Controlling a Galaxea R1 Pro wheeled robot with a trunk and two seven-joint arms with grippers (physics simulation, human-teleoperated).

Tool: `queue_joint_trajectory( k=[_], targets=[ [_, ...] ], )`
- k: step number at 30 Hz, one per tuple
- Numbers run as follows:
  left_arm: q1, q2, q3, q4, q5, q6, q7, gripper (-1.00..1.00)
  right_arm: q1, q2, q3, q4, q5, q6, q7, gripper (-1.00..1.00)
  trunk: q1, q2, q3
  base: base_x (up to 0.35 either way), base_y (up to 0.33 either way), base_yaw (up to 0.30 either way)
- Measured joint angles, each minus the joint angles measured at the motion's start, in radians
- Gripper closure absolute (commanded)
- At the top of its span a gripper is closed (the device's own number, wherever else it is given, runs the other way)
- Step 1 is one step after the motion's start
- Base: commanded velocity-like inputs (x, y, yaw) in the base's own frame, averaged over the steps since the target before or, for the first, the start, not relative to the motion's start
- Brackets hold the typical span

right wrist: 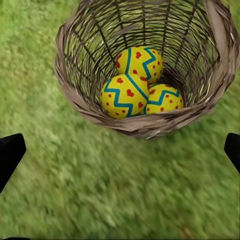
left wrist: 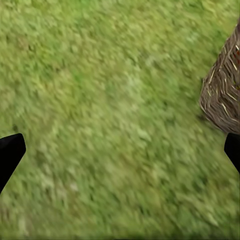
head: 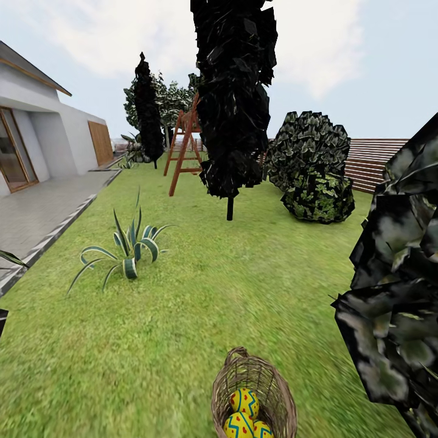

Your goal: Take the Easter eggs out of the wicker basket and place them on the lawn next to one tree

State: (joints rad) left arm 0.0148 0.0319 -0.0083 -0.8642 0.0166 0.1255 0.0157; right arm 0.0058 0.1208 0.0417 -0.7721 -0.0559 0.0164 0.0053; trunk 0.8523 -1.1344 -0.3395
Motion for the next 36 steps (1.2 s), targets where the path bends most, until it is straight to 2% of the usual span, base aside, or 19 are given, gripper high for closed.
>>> queue_joint_trajectory(
  k=[4,12,17,21,36],
  targets=[
    [0.000,0.000,0.000,-0.001,0.000,0.000,0.000,-1.00,-0.005,0.001,0.000,-0.005,-0.011,0.006,0.000,-1.00,0.000,0.000,0.000,0.000,0.000,0.000],
    [0.000,0.000,0.000,-0.001,0.000,0.000,0.000,-1.00,-0.019,0.003,-0.001,-0.009,-0.023,0.065,-0.001,-1.00,0.000,0.000,0.000,0.000,0.000,0.000],
    [0.000,0.000,0.000,-0.001,0.000,0.000,0.000,-1.00,-0.027,0.001,-0.001,-0.009,-0.072,0.078,-0.006,-1.00,0.000,0.000,0.000,0.000,0.000,0.000],
    [0.000,0.000,0.000,-0.001,0.000,-0.001,0.000,-1.00,-0.033,0.001,-0.002,-0.009,-0.089,0.081,-0.007,-1.00,0.000,0.000,0.000,0.000,0.000,0.000],
    [0.000,0.000,0.000,-0.001,0.000,-0.001,0.000,-1.00,-0.037,0.001,-0.005,-0.010,-0.098,0.080,-0.008,-1.00,0.000,0.000,0.000,0.000,0.000,0.000]
  ],
)
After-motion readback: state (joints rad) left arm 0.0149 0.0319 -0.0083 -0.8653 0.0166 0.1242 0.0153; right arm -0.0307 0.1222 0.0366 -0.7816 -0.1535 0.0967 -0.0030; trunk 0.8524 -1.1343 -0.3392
